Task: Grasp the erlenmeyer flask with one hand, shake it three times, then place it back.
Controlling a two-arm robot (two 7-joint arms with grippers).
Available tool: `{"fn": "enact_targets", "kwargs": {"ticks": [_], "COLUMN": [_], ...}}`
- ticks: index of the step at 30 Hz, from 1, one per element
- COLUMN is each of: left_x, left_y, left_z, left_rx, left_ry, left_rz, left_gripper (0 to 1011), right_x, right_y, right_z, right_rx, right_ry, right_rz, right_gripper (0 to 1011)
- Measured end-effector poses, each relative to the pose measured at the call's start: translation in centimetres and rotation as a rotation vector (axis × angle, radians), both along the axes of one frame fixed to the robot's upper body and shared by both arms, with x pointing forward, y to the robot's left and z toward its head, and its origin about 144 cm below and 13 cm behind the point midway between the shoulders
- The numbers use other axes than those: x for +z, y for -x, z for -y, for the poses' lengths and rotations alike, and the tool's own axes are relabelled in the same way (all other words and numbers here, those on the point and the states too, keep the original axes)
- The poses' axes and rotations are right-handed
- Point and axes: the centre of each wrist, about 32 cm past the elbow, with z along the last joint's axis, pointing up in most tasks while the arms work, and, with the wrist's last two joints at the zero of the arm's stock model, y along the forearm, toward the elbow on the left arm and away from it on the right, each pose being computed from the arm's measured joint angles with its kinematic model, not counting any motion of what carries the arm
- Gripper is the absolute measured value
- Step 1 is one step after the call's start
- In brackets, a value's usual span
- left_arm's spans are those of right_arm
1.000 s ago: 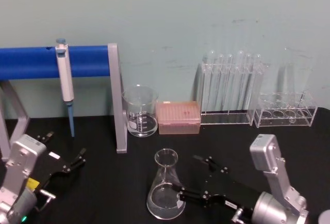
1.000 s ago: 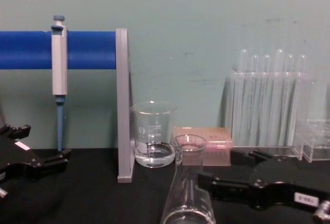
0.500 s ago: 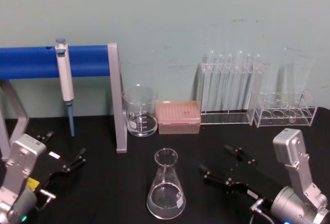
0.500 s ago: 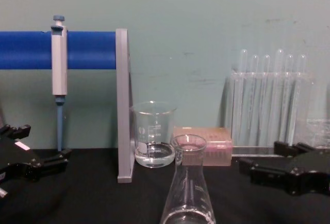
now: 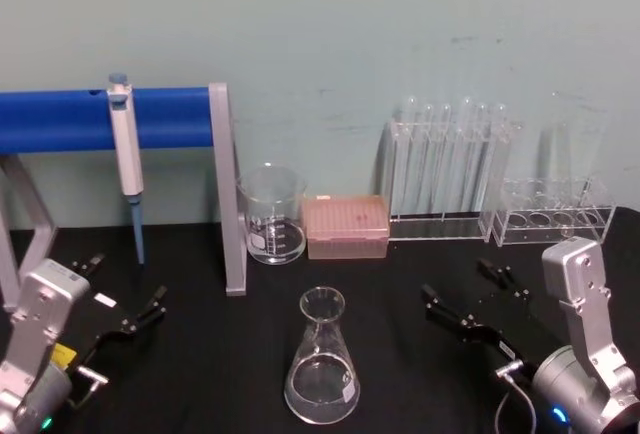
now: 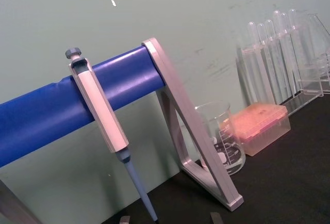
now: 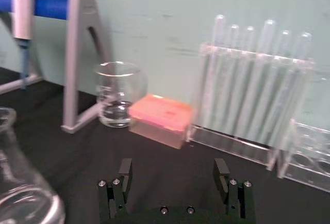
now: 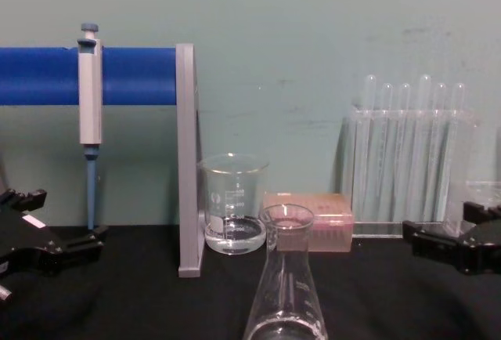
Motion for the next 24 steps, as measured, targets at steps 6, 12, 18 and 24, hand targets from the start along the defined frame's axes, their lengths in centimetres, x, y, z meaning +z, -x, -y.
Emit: {"fn": "enact_targets", "kwargs": {"ticks": [6,12,18,24], "left_x": [0.0,0.0,0.0,0.0], "left_y": [0.0,0.0,0.0,0.0], "left_z": [0.0,0.0,0.0,0.0], "left_rx": [0.000,0.000,0.000,0.000], "left_ry": [0.000,0.000,0.000,0.000], "left_rz": [0.000,0.000,0.000,0.000], "left_gripper": [1001,1001,1001,1001], "right_x": [-0.6,-1.5,-2.1,-2.3], "right_y": [-0.4,-1.0,-1.3,-1.5], "right_z": [-0.3,-0.4,-0.4,-0.4], "right_rx": [-0.075,-0.127,-0.149,-0.167], "right_ry": [0.021,0.029,0.021,0.012], "right_rz": [-0.001,-0.019,-0.032,-0.040], "right_gripper": [1000,1000,1000,1000]}}
